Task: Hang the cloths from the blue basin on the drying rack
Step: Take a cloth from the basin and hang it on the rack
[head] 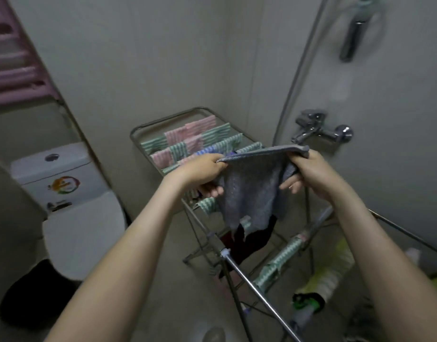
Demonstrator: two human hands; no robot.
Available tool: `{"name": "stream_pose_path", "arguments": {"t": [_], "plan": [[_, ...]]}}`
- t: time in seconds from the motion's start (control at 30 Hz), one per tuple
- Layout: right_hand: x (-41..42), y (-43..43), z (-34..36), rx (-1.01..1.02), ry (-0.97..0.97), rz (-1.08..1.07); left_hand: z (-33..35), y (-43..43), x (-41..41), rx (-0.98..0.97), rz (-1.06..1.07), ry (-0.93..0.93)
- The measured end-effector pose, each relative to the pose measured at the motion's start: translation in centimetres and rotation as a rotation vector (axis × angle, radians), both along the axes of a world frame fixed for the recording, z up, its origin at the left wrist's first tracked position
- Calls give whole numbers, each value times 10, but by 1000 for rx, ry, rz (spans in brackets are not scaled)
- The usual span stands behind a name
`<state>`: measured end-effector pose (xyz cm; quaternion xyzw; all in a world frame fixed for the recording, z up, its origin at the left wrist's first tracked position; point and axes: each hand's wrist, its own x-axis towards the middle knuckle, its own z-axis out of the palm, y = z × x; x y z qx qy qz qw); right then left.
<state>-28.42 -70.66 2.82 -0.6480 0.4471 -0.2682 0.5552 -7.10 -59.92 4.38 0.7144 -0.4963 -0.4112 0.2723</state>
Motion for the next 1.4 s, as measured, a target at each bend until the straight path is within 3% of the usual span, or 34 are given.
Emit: {"name": "stream_pose_path", "arguments": {"t": [0.2,0.33,0.47,0.53,0.7,0.77,1.0,1.13,1.3,1.4], "plan": [[-49,-27,-14,149,-218,-254,-12,-83,-49,-77,-43,291],[-69,-58,-18,-129,-235,-358,-19,-139,-64,-234,-68,501],[-73,-76,-26,-332,-124,-367,-35,-188,-65,-302,-164,548],[-74,-85,-51,-294,64,-327,-61,-209,-61,-260,-222,503],[-68,-95,-137,60,445,-126,-149,-230,-45,-90,-435,127],[-61,-97,-160,107,555,-76,-180,-229,-40,8,-450,42],[-50,-110,-193,191,618,49,-232,-239,-31,171,-589,-269],[-53,-114,-201,276,629,63,-236,-248,-27,218,-687,-291],[-50,-116,-198,339,658,154,-221,-251,-19,-146,-390,-221],[-44,-116,-195,420,739,350,-224,-247,-14,29,-699,-168]]}}
